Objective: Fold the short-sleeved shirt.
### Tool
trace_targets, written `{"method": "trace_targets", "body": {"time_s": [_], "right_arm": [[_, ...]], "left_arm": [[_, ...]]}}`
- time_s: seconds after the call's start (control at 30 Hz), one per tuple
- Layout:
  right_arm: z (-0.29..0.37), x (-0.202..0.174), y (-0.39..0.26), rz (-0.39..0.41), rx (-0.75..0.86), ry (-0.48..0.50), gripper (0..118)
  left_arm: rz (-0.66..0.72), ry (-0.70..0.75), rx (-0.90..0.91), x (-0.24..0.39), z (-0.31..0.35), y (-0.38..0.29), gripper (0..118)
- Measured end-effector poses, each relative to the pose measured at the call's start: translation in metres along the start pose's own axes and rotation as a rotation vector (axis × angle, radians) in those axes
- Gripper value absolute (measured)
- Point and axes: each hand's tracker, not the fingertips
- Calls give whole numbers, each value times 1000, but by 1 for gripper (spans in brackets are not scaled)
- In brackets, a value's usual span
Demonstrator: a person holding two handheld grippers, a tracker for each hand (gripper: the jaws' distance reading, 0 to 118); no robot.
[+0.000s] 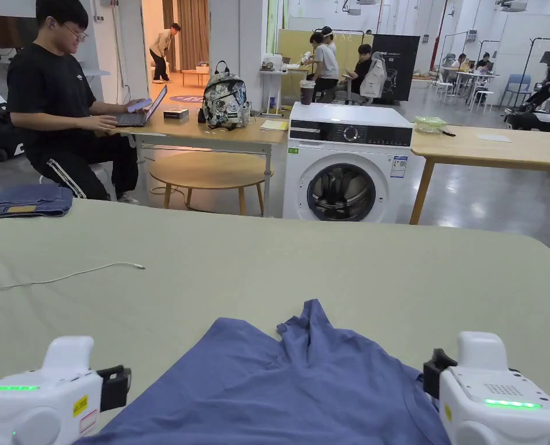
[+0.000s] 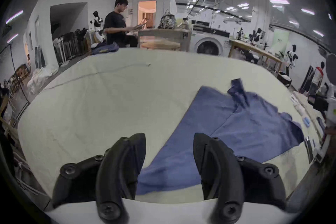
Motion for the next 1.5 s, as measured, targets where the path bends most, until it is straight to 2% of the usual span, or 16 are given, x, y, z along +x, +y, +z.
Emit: {"method": "trace_targets", "body": {"time_s": [0.03,0.07,0.1,0.13,0.2,0.5,0.73,0.87,1.03,1.33,1.37,1.4,1.47,1.5], "right_arm": [[3,-8,4,-15,24,12,39],[6,-13,8,-25,40,26,26],[9,-21,12,-43,63,41,7],[12,-28,14,-53,87,45,3],[17,-39,18,-57,120,54,0],[26,-64,26,-100,151,116,0],[21,-71,21,-67,131,127,0],[15,-76,17,-52,108,145,0],[4,-88,13,-25,73,160,0],[-4,-102,7,6,29,191,0],[-4,-102,6,6,26,194,0],[-5,-104,5,10,23,199,0],[-6,-106,2,16,18,201,0],[-7,-107,1,18,14,205,0]], "left_arm": [[-8,-15,28,10,2,5,53],[-20,-21,53,18,4,8,48],[-36,-21,82,29,6,12,32],[-48,-29,106,38,7,16,19],[-62,-12,145,53,10,21,0],[-88,-17,235,93,20,32,0],[-90,25,213,80,21,25,0],[-70,50,151,54,18,20,0],[67,40,14,4,7,20,0],[118,27,-208,-53,7,25,0],[125,29,-216,-56,8,25,2],[141,35,-245,-61,8,23,13],[150,47,-286,-65,8,18,41],[149,64,-328,-68,5,14,66]]}}
